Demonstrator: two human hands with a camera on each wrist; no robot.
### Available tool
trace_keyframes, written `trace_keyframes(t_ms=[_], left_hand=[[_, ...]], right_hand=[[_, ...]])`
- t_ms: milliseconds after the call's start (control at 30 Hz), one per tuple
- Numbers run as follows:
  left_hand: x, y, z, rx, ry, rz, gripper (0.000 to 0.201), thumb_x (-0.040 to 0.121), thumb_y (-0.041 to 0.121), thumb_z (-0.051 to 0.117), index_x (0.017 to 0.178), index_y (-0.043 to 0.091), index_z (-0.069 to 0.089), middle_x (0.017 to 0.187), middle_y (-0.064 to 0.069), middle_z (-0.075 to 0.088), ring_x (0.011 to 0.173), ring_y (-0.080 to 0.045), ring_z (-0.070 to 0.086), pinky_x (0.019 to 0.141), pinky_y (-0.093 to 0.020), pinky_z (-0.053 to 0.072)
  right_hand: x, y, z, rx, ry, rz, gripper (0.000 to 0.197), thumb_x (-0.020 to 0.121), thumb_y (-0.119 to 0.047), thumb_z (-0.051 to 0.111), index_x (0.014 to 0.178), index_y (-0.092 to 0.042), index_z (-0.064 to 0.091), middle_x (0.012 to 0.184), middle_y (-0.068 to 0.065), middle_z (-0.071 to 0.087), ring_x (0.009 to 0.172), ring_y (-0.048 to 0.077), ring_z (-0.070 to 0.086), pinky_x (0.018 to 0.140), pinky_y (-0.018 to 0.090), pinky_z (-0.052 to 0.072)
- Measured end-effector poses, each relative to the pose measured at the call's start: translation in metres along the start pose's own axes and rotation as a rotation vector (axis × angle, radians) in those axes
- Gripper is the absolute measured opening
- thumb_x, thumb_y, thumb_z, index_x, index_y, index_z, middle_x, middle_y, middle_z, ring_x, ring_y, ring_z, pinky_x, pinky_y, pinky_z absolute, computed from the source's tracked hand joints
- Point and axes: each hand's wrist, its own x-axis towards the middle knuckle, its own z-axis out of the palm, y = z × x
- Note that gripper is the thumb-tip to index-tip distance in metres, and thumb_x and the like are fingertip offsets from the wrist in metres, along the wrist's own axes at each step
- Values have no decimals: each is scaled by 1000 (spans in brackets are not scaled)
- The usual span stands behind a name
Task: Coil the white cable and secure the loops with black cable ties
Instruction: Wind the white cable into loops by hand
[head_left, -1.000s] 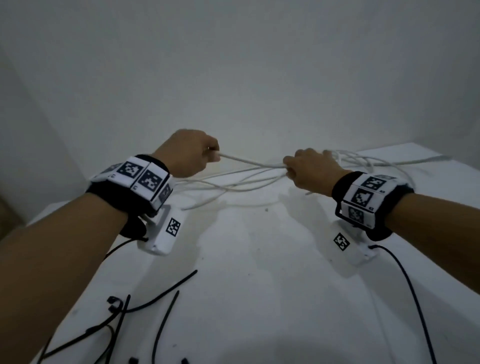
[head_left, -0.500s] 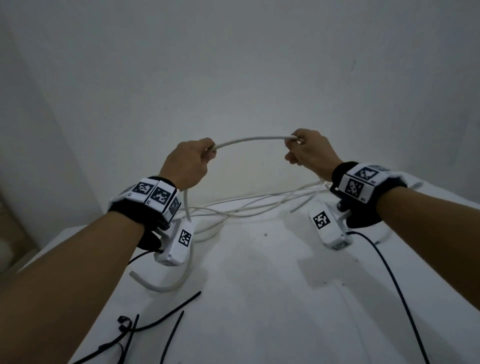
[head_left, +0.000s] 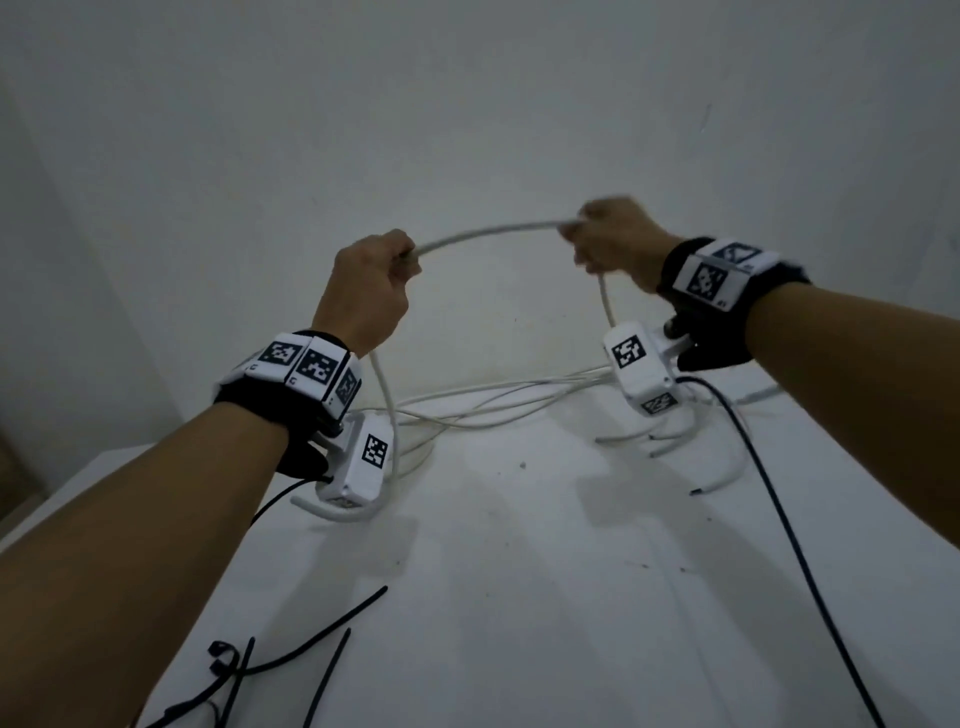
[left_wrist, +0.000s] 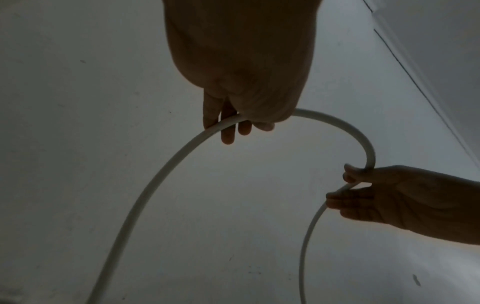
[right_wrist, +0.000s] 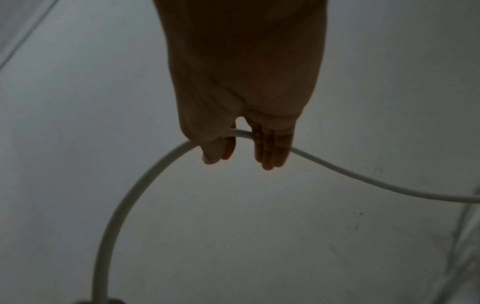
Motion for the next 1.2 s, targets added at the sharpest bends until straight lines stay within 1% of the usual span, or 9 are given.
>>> trace_keyframes(t_ms=[233, 433, 500, 633, 733, 800, 900, 1000, 1200], left_hand=[[11, 16, -3, -127, 79, 43, 21, 91, 17, 48, 90, 1, 62, 83, -17, 68, 71, -32, 62, 69, -44, 54], [22, 42, 0, -117, 129, 143, 20, 94, 18, 54, 89, 0, 61, 71, -2, 53, 64, -18, 44, 62, -23, 33], [25, 48, 2, -112, 191, 173, 22, 95, 18, 52, 88, -1, 62, 70, -5, 52, 65, -18, 43, 62, -22, 29], [20, 51, 6, -96, 224, 243, 21, 95, 14, 53, 88, -2, 64, 71, -16, 58, 65, -18, 45, 62, -20, 29], [12, 48, 10, -122, 218, 247, 17, 93, 11, 55, 87, -2, 65, 71, -15, 58, 65, -18, 46, 63, -17, 28], [5, 46, 12, -97, 212, 253, 17, 93, 10, 55, 86, -2, 64, 71, -11, 56, 65, -17, 45, 63, -17, 29], [5, 40, 8, -137, 207, 184, 19, 95, 13, 53, 86, -1, 61, 69, 1, 49, 63, -12, 41, 60, -18, 28], [8, 40, -2, -163, 212, 148, 20, 96, 16, 51, 85, 0, 59, 63, 11, 41, 58, -6, 38, 56, -10, 28], [17, 53, -23, -185, 301, 212, 22, 97, 18, 52, 89, 0, 62, 71, -4, 53, 64, -6, 39, 59, -11, 32]], right_hand=[[8, -21, -27, 160, 97, -199, 19, 89, -9, 57, 72, -18, 57, 70, 4, 56, 61, 14, 61, 60, 24, 49], [4, -23, -37, 572, 35, -113, 24, 93, 0, 40, 78, -16, 50, 76, 8, 57, 70, 22, 63, 64, 27, 51], [1, -20, -32, 627, -11, -43, 26, 94, -3, 37, 75, -17, 48, 78, 8, 59, 73, 22, 63, 67, 31, 51], [-11, 7, -17, 642, -110, 72, 25, 98, -13, 35, 76, -17, 48, 85, 7, 61, 75, 21, 62, 68, 32, 50], [-20, 24, -8, 586, -118, 113, 24, 97, -9, 40, 77, -17, 50, 86, 8, 62, 77, 21, 63, 69, 34, 51], [-18, 19, -6, 719, -72, 97, 24, 97, -8, 40, 78, -16, 52, 86, 8, 63, 79, 21, 65, 71, 34, 53], [-19, 10, -10, 532, -79, 18, 17, 96, -10, 45, 84, -16, 55, 87, 4, 61, 81, 18, 63, 73, 31, 51], [-16, -7, -21, 601, -125, -24, 16, 97, -10, 43, 90, -15, 57, 91, 6, 63, 86, 19, 65, 81, 32, 51], [-25, -10, -14, 731, -380, 33, 26, 98, -11, 37, 80, -16, 56, 96, 10, 68, 94, 23, 68, 79, 36, 55]])
